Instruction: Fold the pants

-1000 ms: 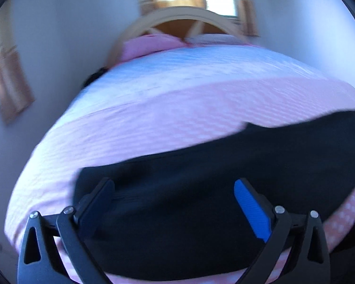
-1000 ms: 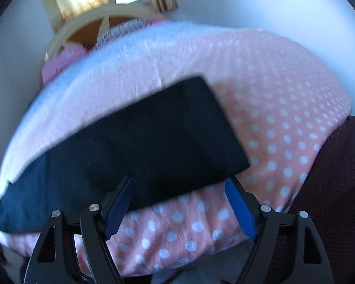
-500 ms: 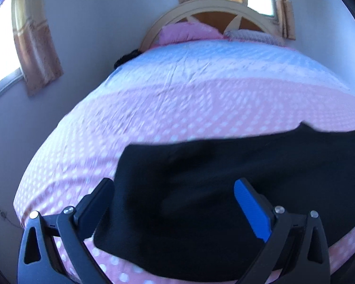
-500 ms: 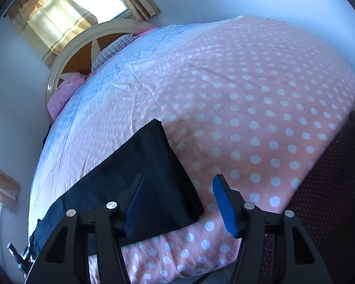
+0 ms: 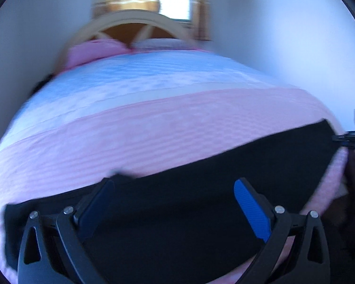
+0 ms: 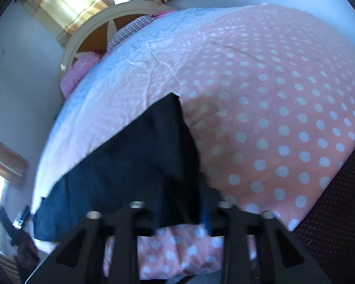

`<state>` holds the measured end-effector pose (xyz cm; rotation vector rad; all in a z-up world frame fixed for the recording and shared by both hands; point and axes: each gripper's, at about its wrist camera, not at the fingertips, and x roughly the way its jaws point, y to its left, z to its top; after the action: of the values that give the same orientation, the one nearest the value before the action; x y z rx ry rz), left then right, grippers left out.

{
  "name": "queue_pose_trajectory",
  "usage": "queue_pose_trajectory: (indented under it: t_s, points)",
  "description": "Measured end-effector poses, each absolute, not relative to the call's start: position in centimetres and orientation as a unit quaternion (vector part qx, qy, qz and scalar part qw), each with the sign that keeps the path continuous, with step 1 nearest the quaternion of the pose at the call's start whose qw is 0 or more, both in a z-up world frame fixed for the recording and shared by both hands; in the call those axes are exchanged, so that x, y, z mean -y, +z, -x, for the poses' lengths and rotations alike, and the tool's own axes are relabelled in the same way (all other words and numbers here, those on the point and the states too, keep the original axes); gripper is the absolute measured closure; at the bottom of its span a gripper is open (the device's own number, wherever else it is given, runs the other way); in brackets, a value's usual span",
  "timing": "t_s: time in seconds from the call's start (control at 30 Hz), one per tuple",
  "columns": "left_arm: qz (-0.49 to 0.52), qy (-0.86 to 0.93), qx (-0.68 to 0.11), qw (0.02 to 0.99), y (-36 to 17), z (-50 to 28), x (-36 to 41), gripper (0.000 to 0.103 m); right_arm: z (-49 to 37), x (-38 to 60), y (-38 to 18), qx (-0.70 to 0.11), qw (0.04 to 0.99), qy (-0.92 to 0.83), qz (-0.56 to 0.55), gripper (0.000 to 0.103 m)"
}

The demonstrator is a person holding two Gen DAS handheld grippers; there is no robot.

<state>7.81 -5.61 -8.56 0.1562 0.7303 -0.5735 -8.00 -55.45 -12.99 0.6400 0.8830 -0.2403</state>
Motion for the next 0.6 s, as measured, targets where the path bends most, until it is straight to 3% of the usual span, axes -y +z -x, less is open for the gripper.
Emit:
queue_pose_trajectory:
  t_s: [0.17, 0.37, 0.6]
  points:
    - [-0.068, -0.361, -0.365, 0.855, -8.0, -7.8, 12.5, 0.000, 8.2, 54.6, -11.4, -0.388, 0.863, -0.129, -0.296, 0.091]
    - [-0.035, -0.436, -0.378, 0.816, -7.7, -7.2, 17.3, 0.000, 6.2, 44.1, -5.3, -0.359, 0.921, -0.112, -0.102, 0.091]
    - [0.036, -0.485, -0.409, 0.772, -8.6, -6.9, 19.3, 0.001, 1.3, 34.1, -9.6, -0.425, 0.905, -0.009, 0.024, 0.088]
